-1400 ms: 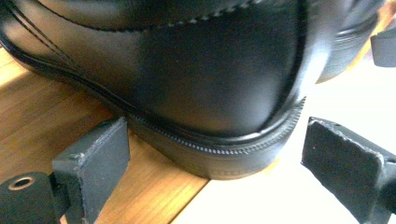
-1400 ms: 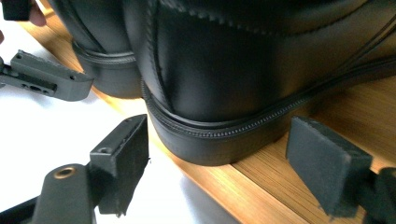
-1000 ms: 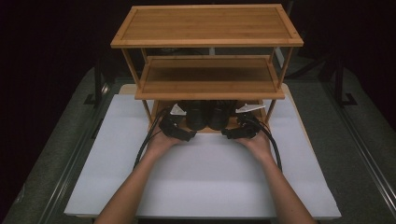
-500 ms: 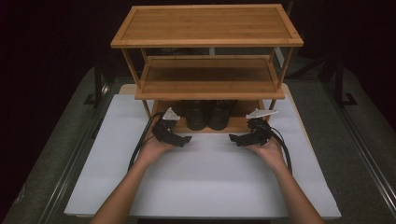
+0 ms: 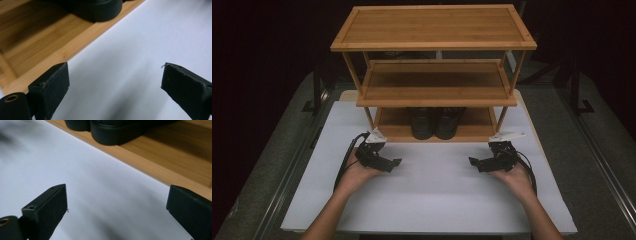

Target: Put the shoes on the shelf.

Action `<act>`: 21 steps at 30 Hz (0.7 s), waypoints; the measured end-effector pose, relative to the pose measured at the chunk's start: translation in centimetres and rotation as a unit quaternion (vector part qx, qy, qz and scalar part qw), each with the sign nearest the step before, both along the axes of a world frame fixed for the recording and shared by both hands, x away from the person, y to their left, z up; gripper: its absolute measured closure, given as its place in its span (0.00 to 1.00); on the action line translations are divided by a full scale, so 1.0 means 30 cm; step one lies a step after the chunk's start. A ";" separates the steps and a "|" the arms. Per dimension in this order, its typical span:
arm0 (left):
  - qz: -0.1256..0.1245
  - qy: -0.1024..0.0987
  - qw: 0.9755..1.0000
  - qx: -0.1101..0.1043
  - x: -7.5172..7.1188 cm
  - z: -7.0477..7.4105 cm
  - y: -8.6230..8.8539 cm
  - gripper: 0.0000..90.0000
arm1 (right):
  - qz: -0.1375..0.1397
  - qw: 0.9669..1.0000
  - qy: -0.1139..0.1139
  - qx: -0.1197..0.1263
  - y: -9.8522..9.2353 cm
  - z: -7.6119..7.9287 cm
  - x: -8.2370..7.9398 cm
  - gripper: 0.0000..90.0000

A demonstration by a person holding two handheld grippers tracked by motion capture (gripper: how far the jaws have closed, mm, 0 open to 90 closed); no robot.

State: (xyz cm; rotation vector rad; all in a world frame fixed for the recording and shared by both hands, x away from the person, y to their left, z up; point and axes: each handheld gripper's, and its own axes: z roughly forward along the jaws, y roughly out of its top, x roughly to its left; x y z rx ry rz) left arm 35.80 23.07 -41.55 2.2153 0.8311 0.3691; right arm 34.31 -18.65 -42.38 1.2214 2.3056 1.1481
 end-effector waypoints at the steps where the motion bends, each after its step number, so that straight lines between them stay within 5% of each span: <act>1: 0.001 -0.002 1.000 0.003 -0.013 -0.002 0.012 0.08 | 0.000 1.000 -0.001 0.001 -0.008 -0.001 -0.011 0.03; 21: 0.034 -0.016 0.999 0.017 -0.241 -0.036 0.221 0.08 | -0.026 1.000 -0.005 -0.002 -0.164 -0.040 -0.235 0.03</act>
